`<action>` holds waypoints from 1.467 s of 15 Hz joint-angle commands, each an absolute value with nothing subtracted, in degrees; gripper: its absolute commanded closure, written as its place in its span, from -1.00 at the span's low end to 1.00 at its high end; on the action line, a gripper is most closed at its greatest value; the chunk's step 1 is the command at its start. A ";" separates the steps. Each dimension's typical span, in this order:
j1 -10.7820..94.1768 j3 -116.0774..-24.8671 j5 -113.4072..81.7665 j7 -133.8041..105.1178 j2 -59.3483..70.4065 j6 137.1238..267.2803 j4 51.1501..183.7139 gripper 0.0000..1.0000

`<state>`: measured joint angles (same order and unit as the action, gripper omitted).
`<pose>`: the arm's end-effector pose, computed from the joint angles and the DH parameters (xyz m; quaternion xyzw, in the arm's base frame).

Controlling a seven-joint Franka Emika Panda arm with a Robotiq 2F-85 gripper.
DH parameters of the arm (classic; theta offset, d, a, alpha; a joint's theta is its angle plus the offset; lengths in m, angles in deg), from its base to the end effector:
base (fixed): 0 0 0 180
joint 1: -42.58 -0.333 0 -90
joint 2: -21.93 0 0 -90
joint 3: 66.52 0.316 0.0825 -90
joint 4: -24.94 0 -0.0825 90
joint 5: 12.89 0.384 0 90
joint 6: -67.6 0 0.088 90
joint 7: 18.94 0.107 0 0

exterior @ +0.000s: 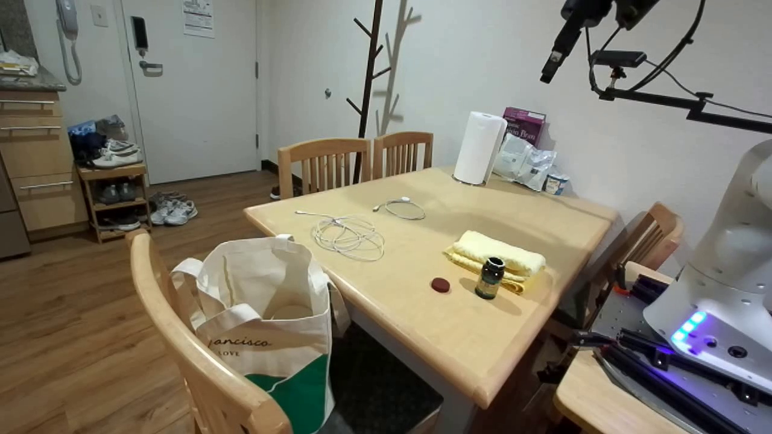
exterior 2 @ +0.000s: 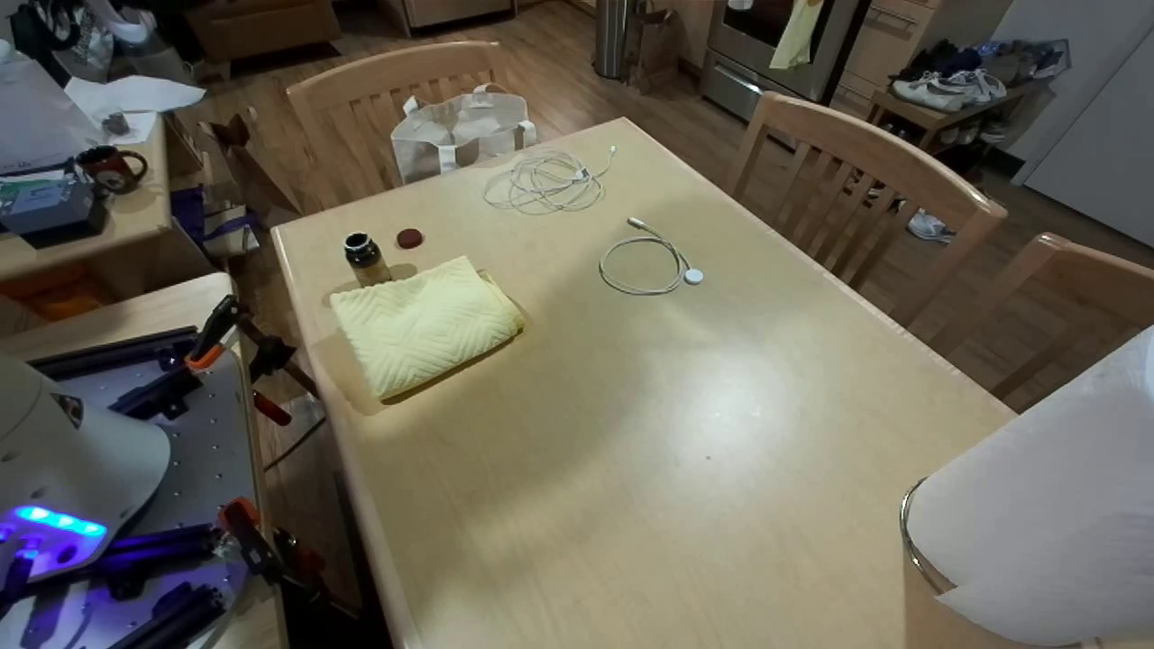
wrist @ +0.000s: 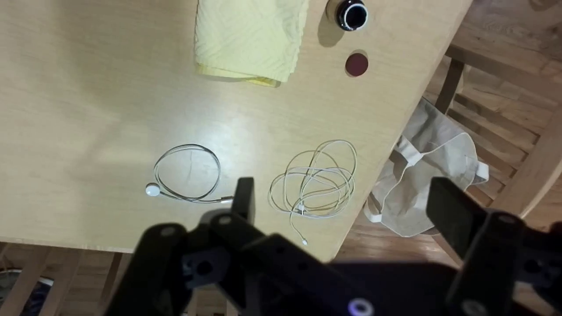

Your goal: Close the bottle with the lid, wipe the table with the yellow cloth, and move the bottle forward

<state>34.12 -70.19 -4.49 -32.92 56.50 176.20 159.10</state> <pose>0.3831 0.0387 0.5661 -0.9818 -0.1484 -0.0839 0.0831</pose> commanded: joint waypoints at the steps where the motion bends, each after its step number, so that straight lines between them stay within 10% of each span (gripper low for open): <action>1: 33.44 -67.10 -7.30 -36.83 47.29 180.43 156.18 -1.00; 22: 27.32 -55.38 -2.54 -31.73 15.71 205.15 158.30 -1.00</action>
<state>27.37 -57.87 1.00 -35.67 22.04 199.68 159.04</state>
